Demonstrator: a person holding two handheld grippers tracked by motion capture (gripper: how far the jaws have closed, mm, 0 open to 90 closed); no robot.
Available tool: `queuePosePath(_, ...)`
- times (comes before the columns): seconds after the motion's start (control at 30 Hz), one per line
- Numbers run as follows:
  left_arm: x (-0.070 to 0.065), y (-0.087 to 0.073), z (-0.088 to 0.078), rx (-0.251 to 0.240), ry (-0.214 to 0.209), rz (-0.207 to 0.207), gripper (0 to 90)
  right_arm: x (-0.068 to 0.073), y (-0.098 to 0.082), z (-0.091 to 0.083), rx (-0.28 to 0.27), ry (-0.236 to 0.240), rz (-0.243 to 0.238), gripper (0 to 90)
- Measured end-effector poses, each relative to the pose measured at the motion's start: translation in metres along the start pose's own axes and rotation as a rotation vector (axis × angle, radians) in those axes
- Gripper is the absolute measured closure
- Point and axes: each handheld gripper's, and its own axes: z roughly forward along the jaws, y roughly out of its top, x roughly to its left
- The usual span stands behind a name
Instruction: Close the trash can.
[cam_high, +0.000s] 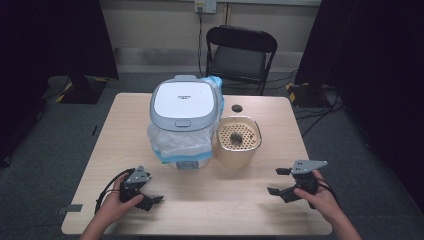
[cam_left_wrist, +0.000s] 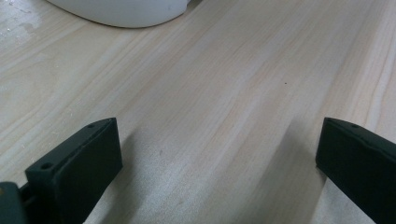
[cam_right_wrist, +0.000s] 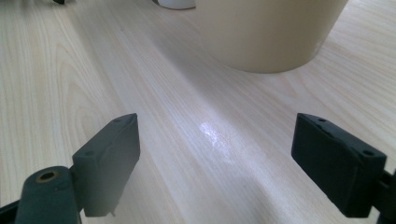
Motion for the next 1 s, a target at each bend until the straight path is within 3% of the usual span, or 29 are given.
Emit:
queuePosePath(0.7, 0.000, 0.000, 0.000, 0.004, 0.001, 0.004, 0.0, -0.003, -0.018, -0.003, 0.048, -0.054, -0.016, 14.9)
queuePosePath(0.9, 0.000, 0.000, 0.000, 0.004, 0.002, 0.004, 0.0, -0.002, -0.022, 0.000, 0.076, -0.066, -0.039, 14.9)
queuePosePath(1.0, 0.000, 0.000, 0.000, 0.004, 0.002, 0.004, 0.0, 0.000, -0.026, 0.003, 0.109, -0.077, -0.077, 14.7)
